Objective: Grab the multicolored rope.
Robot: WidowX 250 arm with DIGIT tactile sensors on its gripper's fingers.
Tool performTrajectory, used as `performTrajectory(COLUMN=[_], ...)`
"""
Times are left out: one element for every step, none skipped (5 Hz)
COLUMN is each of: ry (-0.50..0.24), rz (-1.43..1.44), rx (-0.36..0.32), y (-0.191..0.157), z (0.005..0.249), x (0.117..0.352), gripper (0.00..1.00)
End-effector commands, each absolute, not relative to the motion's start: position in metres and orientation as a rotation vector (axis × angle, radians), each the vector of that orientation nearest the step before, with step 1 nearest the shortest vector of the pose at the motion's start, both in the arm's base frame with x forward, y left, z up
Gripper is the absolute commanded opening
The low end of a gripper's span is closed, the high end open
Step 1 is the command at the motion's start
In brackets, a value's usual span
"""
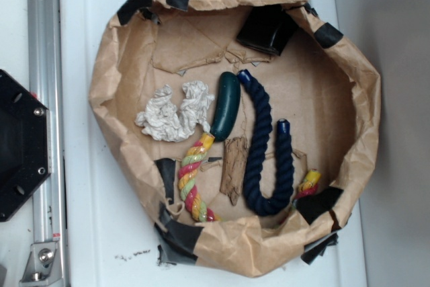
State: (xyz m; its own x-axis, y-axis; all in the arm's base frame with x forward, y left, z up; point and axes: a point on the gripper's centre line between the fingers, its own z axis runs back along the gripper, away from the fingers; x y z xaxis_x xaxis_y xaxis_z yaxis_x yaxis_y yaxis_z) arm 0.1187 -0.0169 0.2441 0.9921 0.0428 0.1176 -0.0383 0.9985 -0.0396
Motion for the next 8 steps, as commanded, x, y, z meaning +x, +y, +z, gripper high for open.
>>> performTrajectory(ry=[-0.119,-0.204,-0.179,-0.122,-0.055,-0.043,-0.040,-0.012], rz=[0.041,0.034,0.085,0.080,0.092,0.118,0.142,0.087], rx=[-0.037,-0.073,-0.124,-0.115,-0.103,-0.149,-0.180,-0.159], y=[-0.017,-0.035,-0.048,-0.042,-0.023,-0.003,0.007,-0.009], z=[0.244,0.239,0.215,0.174,0.132,0.125,0.123,0.096], x=[0.119,0.158,0.202,0.242,0.259,0.262,0.264,0.259], gripper=[1.00,1.00,1.00,1.00,1.00,1.00,1.00,1.00])
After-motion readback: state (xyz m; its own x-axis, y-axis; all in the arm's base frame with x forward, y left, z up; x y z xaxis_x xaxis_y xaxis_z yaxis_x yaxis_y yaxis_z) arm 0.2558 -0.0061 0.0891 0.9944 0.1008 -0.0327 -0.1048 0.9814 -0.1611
